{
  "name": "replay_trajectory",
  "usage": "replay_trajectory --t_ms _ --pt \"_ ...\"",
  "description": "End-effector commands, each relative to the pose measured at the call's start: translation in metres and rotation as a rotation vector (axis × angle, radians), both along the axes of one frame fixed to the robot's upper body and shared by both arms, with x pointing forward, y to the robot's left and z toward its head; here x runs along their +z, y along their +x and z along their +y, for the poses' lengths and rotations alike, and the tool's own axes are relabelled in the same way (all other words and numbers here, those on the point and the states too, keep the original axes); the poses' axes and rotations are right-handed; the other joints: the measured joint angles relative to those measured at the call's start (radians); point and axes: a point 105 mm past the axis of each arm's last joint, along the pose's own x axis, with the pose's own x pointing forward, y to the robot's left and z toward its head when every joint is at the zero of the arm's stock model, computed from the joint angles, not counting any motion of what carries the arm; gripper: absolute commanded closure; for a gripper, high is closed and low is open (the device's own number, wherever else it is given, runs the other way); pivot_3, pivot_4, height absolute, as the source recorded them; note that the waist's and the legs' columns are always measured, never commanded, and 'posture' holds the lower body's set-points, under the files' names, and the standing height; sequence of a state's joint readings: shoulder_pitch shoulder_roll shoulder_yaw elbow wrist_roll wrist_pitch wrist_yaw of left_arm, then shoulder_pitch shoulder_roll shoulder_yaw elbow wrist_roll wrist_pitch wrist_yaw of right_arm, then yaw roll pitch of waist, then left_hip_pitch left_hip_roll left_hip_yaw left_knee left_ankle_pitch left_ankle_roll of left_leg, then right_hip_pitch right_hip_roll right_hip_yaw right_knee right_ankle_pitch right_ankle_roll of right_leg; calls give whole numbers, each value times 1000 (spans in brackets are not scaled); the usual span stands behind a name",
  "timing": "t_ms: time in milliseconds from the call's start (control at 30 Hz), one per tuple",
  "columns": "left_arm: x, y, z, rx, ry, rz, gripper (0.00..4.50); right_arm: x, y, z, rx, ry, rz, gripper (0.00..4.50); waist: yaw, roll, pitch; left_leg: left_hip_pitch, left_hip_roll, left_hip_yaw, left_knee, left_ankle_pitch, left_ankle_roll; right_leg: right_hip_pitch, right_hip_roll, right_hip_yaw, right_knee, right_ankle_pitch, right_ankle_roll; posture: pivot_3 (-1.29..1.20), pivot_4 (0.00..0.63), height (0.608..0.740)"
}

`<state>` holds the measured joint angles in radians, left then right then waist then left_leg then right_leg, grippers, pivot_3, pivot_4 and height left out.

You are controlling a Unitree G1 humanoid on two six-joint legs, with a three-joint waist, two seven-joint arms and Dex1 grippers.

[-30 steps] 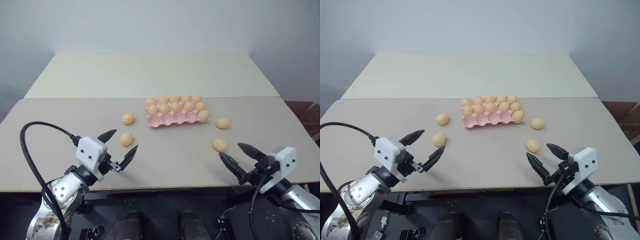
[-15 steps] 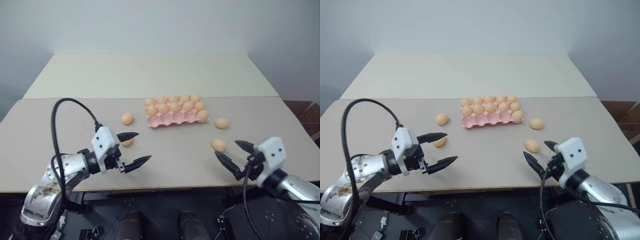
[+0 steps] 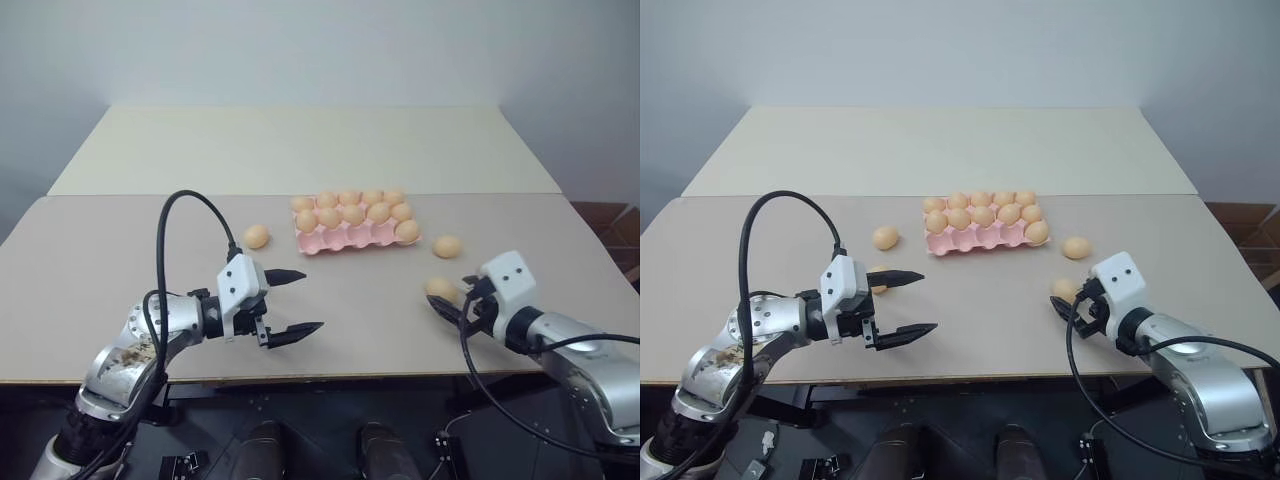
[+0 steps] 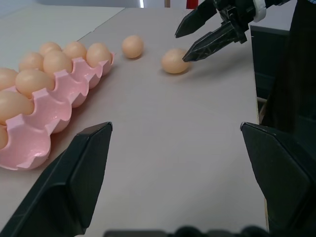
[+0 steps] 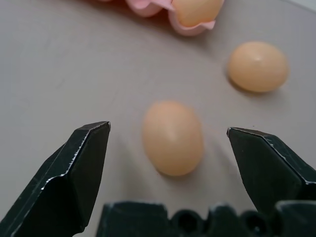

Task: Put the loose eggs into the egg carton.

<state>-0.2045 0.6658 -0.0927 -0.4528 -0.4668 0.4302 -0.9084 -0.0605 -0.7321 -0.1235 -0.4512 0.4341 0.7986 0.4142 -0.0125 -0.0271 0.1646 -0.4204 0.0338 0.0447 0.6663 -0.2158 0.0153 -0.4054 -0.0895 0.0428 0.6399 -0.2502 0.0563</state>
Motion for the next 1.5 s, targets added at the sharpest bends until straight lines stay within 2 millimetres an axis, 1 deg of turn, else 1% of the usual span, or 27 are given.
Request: replay_trajectory --t_ms 33,233,333,433,467,500,533,567,633,700,767,833,1000,1133,1267,1333,1500 --pt "8 2 -3 -18 -2 -55 0 4 8 5 43 -12 -21 49 0 0 0 0 0 0 0 0 0 0 0 0 0 0 0 0 150 740" --pt "6 6 -4 -10 -5 -60 0 -3 21 10 60 -39 -20 49 0 0 0 0 0 0 0 0 0 0 0 0 0 0 0 0 150 740" --pt "4 7 -2 6 -4 -58 0 -3 23 11 68 -60 -25 619 0 0 0 0 0 0 0 0 0 0 0 0 0 0 0 0 150 740" --pt "3 8 1 27 -6 -57 0 6 24 13 94 -74 -48 1630 0 0 0 0 0 0 0 0 0 0 0 0 0 0 0 0 150 740" --pt "3 8 2 38 -10 -56 0 11 24 14 105 -72 -61 2041 0 0 0 0 0 0 0 0 0 0 0 0 0 0 0 0 150 740" --pt "3 9 3 50 -15 -55 0 17 24 16 112 -71 -80 2292 0 0 0 0 0 0 0 0 0 0 0 0 0 0 0 0 150 740" --pt "3 9 4 58 -19 -54 0 21 25 18 117 -68 -94 2411 0 0 0 0 0 0 0 0 0 0 0 0 0 0 0 0 150 740" --pt "4 9 5 69 -25 -52 0 26 25 20 126 -62 -110 2432 0 0 0 0 0 0 0 0 0 0 0 0 0 0 1 0 150 740" --pt "4 10 7 88 -32 -51 0 35 26 25 137 -53 -138 2432 -2 0 0 0 0 0 0 0 0 0 0 0 0 0 1 0 150 740" --pt "7 11 11 120 -49 -46 0 49 32 37 145 -20 -196 2436 -5 0 0 0 0 -1 0 0 0 0 0 0 1 0 0 0 150 740" --pt "10 11 14 141 -58 -44 0 61 43 50 136 14 -247 2438 -7 0 0 0 0 -1 0 0 0 0 1 0 1 0 0 0 150 740" --pt "10 11 15 155 -44 -43 0 64 57 59 112 30 -275 2438 -8 0 0 1 1 -1 0 0 0 -1 1 0 2 0 0 0 150 740" --pt "13 11 14 159 -45 -48 0 59 92 76 75 1 -287 2438 -1 0 0 0 0 -1 0 0 0 0 0 0 2 0 0 0 150 740" --pt "15 11 11 165 -55 -52 0 60 112 83 58 2 -299 2438 0 0 0 -2 0 0 0 0 0 -2 0 -1 2 1 0 0 150 740" --pt "16 11 8 160 -58 -51 0 57 126 85 48 -12 -290 2438 -4 0 0 -2 0 -1 0 0 0 -3 0 -1 2 1 0 0 150 740" --pt "17 10 7 160 -59 -51 0 54 128 85 53 -7 -270 2438 -4 0 0 -2 0 -1 0 0 0 -3 0 -1 3 1 0 0 150 740" --pt "17 11 7 163 -59 -54 0 53 127 88 64 13 -258 755 -5 0 0 -2 0 -1 0 0 0 -3 0 -1 2 1 0 0 150 740"
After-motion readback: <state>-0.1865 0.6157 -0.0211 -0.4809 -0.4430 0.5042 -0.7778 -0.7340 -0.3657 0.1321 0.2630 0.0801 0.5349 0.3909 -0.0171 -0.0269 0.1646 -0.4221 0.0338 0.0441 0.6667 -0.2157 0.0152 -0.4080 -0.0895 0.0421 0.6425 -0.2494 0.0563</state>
